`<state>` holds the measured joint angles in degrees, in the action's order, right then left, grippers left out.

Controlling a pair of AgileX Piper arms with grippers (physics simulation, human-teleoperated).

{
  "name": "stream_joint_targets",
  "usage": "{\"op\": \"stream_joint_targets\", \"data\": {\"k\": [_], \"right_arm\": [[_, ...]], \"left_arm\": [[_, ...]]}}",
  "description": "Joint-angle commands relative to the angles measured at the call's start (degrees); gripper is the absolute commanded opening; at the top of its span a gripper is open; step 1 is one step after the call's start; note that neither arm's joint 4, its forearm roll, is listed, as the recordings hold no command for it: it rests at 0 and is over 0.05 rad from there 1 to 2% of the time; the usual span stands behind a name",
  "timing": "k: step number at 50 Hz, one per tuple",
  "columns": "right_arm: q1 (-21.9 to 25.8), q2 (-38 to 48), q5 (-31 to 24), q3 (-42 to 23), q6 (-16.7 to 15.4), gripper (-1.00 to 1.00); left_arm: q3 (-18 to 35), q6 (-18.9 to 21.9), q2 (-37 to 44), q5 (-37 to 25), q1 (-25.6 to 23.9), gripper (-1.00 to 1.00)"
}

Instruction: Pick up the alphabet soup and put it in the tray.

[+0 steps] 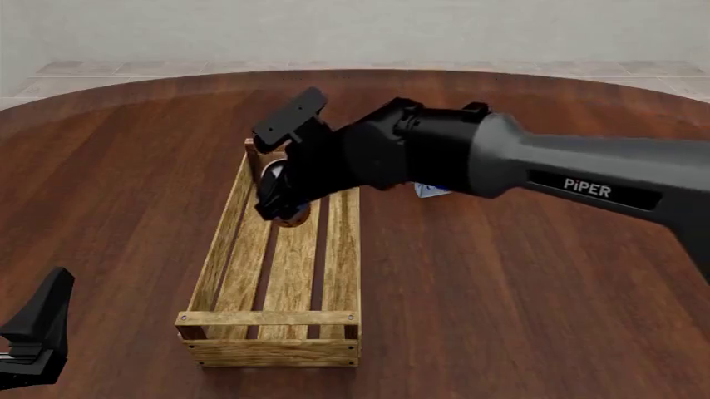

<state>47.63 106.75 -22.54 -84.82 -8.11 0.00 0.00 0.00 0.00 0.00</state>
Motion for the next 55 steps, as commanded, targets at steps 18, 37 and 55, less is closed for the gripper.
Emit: {"op": "stream_joint_targets", "data": {"k": [18, 37, 55], "right_arm": [[1.2, 3.0, 5.2, 5.1, 3.8, -1.00], [1.2, 4.6, 7.2, 6.7, 5.1, -1.00], [1.5, 5.9, 9.3, 8.3, 6.5, -1.00]], "left_arm": [[0.0, 0.0, 0.0, 0.0, 0.0, 1.00], [0.0, 0.0, 0.0, 0.0, 0.0, 1.00], [0.0, 0.0, 0.0, 0.0, 0.0, 1.00]]}}
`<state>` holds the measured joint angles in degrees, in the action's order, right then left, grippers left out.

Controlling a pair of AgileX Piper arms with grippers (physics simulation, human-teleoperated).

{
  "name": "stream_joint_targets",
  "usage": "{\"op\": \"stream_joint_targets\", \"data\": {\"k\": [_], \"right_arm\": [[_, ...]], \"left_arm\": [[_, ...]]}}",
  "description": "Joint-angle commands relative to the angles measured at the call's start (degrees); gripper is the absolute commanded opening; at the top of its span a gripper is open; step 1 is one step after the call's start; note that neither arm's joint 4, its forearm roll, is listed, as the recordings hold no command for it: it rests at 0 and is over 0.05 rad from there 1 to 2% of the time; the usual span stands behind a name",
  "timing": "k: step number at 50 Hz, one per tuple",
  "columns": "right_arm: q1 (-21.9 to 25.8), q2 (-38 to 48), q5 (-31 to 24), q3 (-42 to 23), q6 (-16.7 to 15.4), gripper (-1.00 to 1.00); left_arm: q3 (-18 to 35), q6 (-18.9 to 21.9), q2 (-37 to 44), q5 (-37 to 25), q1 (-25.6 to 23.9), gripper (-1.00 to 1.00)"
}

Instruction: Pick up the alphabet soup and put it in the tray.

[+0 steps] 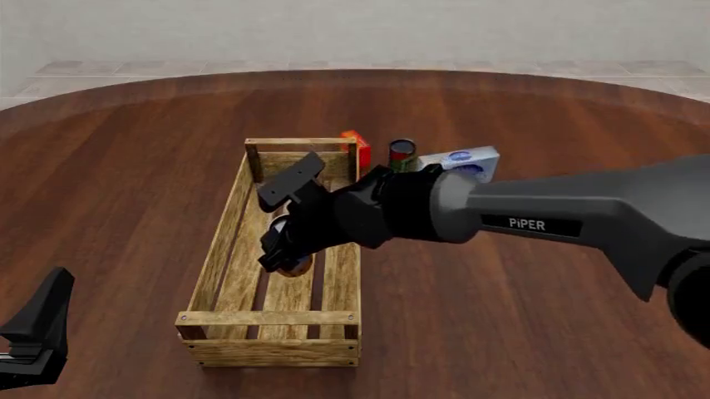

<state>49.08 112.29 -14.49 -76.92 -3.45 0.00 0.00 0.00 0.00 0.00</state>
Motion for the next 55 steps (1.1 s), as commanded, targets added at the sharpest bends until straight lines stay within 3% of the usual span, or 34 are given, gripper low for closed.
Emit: {"op": "stream_joint_targets", "data": {"k": [1, 33, 55], "right_arm": [[0.2, 0.4, 1.2, 0.4, 1.9, -1.00], [0.0, 1.2, 3.5, 2.2, 3.5, -1.00], [-0.3, 2.2, 4.5, 2.7, 2.9, -1.00]], "left_arm": [[0.0, 0.0, 0.0, 0.0, 0.0, 1.00], [0.0, 0.0, 0.0, 0.0, 0.0, 1.00], [0.0, 0.0, 0.0, 0.0, 0.0, 1.00]]}}
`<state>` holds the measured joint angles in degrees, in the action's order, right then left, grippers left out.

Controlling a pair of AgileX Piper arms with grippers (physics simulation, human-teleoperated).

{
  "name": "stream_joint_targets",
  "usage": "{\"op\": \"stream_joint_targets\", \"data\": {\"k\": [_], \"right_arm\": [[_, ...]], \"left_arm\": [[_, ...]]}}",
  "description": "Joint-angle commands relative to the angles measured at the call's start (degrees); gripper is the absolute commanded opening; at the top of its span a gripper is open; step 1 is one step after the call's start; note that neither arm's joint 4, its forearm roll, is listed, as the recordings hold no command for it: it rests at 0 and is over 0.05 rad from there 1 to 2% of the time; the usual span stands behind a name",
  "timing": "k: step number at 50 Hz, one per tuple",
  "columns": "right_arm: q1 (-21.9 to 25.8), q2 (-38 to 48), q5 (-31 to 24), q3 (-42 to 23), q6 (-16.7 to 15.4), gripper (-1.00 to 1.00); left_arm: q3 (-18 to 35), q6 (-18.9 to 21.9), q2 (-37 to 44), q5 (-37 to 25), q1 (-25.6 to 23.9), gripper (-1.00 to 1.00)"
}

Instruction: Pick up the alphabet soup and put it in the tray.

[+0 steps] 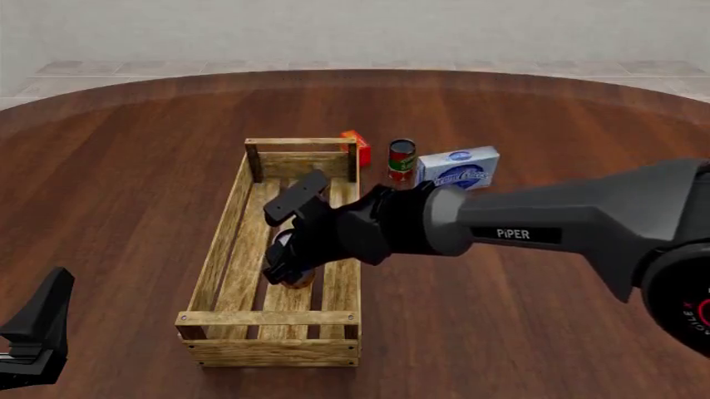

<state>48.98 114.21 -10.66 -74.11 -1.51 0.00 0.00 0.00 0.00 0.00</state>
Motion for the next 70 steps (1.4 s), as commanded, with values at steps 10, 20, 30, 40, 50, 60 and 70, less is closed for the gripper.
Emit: {"op": "stream_joint_targets", "data": {"k": [10, 20, 30, 40, 50, 60, 70], "right_arm": [[0.0, 0.2, 0.8, 0.2, 1.3, -1.00], [0.0, 0.7, 1.3, 0.4, 1.5, -1.00], [0.1, 1.1, 1.3, 0.2, 1.6, -1.00], [0.2, 1.5, 1.6, 0.4, 1.7, -1.00], [0.3, 1.8, 1.9, 0.5, 1.8, -1.00], [-0.3, 2.2, 2.0, 0.3, 1.4, 1.00], [-0.1, 2.3, 1.8, 0.1, 2.5, 1.00]], "left_arm": [[0.0, 0.0, 0.0, 0.0, 0.0, 1.00], [0.0, 0.0, 0.0, 0.0, 0.0, 1.00], [0.0, 0.0, 0.0, 0.0, 0.0, 1.00], [0.0, 0.0, 0.0, 0.0, 0.0, 1.00], [0.0, 0.0, 0.0, 0.0, 0.0, 1.00], [0.0, 0.0, 0.0, 0.0, 0.0, 1.00], [0.0, 0.0, 0.0, 0.0, 0.0, 1.00]]}}
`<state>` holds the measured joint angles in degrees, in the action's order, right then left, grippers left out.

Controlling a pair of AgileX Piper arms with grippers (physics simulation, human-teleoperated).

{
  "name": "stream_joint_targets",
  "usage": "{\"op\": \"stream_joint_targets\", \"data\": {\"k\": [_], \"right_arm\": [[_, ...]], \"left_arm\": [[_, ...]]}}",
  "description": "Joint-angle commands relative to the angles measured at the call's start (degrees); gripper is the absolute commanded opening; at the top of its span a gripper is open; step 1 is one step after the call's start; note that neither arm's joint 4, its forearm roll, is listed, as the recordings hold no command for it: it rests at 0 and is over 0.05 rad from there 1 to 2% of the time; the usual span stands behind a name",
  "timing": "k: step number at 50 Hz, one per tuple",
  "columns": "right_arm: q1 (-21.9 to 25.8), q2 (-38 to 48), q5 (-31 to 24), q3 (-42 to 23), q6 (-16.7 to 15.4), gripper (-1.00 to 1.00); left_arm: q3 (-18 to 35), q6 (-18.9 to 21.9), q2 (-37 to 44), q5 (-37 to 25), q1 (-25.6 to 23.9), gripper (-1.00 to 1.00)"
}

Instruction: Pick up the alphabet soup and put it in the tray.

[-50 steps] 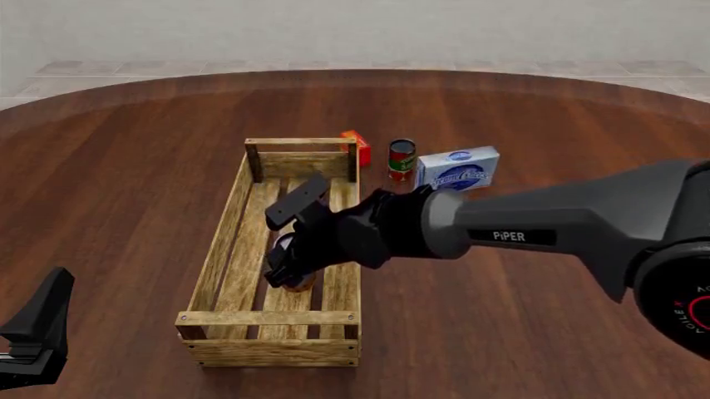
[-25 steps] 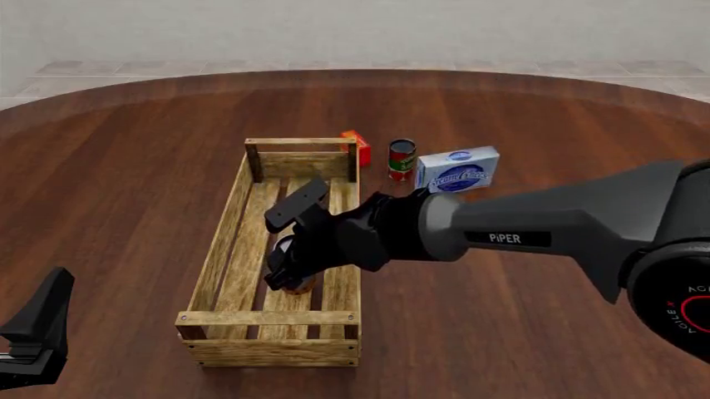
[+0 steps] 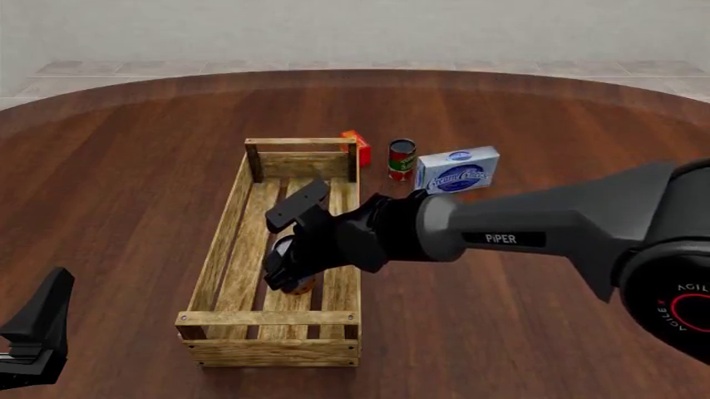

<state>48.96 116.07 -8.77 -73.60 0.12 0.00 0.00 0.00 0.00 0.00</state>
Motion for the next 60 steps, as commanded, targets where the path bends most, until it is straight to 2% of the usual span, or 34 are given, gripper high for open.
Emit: {"op": "stream_joint_targets", "data": {"k": [1, 13, 16, 19, 27, 28, 35, 37, 39, 47, 60], "right_arm": [[-0.1, 0.5, 0.0, -0.4, 0.6, 1.00], [-0.2, -1.0, -0.6, -0.2, 0.8, 1.00], [-0.7, -4.1, -1.9, -0.2, -0.8, 1.00], [-0.5, -6.5, -3.0, -0.4, -1.0, 1.00], [-3.1, -16.4, -9.3, -3.3, -3.8, 1.00], [-4.3, -19.7, -11.8, -4.7, -5.1, 1.00], [-5.8, -30.4, -18.0, -7.3, -7.3, 1.00], [-6.9, -34.0, -19.6, -7.5, -9.4, 1.00], [-6.9, -37.3, -21.2, -7.7, -9.4, 1.00], [-8.7, -46.6, -23.9, -4.8, -11.1, 1.00], [-12.0, -61.5, -26.3, 2.7, -10.9, 1.00]], "left_arm": [[0.0, 0.0, 0.0, 0.0, 0.0, 1.00], [0.0, 0.0, 0.0, 0.0, 0.0, 1.00], [0.0, 0.0, 0.0, 0.0, 0.0, 1.00], [0.0, 0.0, 0.0, 0.0, 0.0, 1.00], [0.0, 0.0, 0.0, 0.0, 0.0, 1.00], [0.0, 0.0, 0.0, 0.0, 0.0, 1.00], [0.0, 0.0, 0.0, 0.0, 0.0, 1.00], [0.0, 0.0, 0.0, 0.0, 0.0, 1.00], [0.0, 0.0, 0.0, 0.0, 0.0, 1.00], [0.0, 0.0, 0.0, 0.0, 0.0, 1.00], [0.0, 0.0, 0.0, 0.0, 0.0, 1.00]]}}
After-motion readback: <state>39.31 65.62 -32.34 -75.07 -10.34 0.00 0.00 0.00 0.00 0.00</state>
